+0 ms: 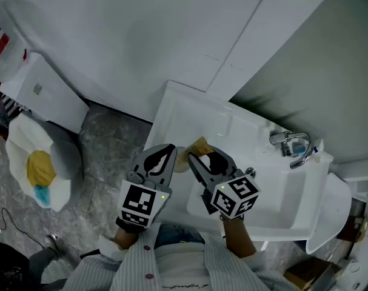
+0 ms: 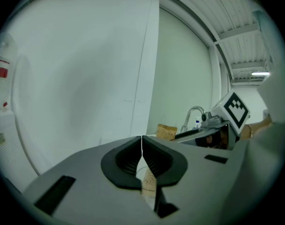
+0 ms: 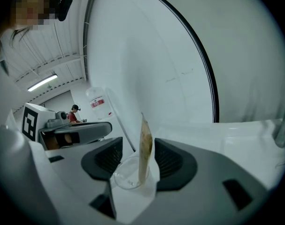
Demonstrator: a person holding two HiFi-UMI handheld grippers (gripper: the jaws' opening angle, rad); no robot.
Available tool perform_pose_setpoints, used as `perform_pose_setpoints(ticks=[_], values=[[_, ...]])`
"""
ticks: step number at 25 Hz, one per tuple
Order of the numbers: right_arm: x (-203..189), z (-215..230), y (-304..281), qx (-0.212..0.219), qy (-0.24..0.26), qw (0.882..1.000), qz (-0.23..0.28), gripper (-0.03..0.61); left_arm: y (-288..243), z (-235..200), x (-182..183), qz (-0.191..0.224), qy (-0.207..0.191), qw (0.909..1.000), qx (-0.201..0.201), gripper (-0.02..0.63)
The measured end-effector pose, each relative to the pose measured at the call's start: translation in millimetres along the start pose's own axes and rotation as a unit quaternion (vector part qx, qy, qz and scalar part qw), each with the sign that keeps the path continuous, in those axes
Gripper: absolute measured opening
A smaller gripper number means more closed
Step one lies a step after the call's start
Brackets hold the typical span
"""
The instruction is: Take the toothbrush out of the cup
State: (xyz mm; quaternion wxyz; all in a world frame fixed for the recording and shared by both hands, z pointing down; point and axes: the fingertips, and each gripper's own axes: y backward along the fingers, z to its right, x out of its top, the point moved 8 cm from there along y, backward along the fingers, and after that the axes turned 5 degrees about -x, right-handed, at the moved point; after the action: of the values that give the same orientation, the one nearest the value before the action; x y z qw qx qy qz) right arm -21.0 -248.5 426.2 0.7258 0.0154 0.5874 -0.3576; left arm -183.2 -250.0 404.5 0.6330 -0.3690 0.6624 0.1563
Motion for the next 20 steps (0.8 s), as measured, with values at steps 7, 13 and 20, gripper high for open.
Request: perform_pose_setpoints(ticks=[7, 13, 20], values=[[-15, 0, -16, 0.011, 0.002, 0.999, -0.034, 0.206, 0, -5, -11, -0.006, 0.012, 0.9999, 0.007, 0.020], [-25, 3, -23, 0.018, 0.008, 0.998, -0.055, 0.204, -5, -7, -15, -0.009, 0.017, 0.9998, 0.007, 0.020], [-30, 3, -28, 0.009, 0.027, 0.998, -0.052, 0.203, -10, -11, -20, -0.016, 0.022, 0.9996, 0.003, 0.020]])
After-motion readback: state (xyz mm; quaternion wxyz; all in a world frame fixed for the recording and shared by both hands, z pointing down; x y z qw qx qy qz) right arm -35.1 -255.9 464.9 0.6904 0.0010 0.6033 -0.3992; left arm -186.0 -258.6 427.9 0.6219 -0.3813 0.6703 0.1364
